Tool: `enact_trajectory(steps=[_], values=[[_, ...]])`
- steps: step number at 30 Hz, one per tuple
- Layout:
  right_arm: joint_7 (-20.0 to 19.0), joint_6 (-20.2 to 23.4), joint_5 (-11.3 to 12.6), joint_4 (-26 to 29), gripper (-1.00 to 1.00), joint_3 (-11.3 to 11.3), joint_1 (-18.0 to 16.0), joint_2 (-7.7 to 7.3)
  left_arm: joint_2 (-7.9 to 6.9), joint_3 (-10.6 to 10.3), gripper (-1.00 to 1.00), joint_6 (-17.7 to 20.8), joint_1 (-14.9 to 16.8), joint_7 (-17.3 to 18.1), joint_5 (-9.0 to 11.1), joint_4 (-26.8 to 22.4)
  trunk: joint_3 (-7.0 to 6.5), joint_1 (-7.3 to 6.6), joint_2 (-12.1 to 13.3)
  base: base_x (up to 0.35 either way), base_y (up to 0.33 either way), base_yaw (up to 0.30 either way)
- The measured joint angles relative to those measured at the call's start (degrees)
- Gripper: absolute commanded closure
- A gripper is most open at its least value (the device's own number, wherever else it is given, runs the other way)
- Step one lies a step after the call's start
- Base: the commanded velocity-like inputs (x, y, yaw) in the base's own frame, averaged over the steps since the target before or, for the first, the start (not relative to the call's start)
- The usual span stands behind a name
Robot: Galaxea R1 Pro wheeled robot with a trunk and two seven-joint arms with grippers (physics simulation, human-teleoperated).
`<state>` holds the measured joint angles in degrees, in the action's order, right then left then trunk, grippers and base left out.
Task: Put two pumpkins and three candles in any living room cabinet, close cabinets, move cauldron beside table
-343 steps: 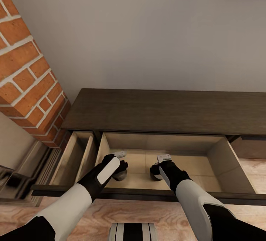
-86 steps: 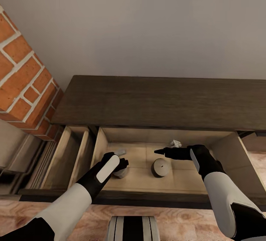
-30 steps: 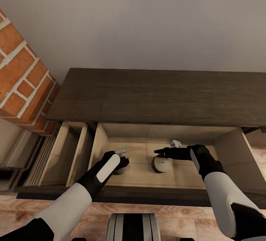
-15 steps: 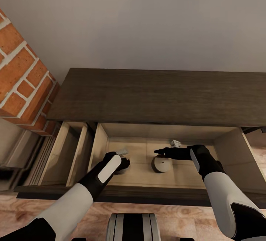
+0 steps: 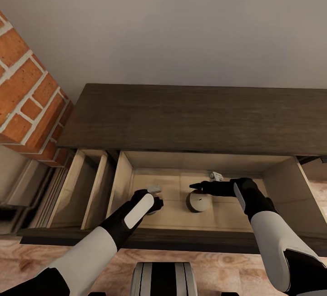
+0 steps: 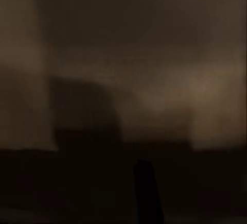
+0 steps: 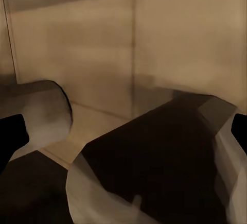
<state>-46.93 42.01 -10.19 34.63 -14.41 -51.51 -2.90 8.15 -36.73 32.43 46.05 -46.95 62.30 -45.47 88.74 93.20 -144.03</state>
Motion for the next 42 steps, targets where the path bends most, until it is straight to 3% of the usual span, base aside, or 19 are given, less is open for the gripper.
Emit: enact_trajectory(steps=[13,42], values=[[0.0,0.0,0.0,0.0,-1.00,0.0,0.0,0.00,0.03,0.0,-1.00,0.0,0.0,-1.7,1.6,-1.5,0.00,0.00,0.0,-0.015,0.000,0.000],[0.0,0.0,0.0,0.0,-1.00,0.0,0.0,0.00,0.03,0.0,-1.00,0.1,0.0,-1.7,1.7,-1.7,-6.42,-0.75,0.4,0.000,0.000,0.000]])
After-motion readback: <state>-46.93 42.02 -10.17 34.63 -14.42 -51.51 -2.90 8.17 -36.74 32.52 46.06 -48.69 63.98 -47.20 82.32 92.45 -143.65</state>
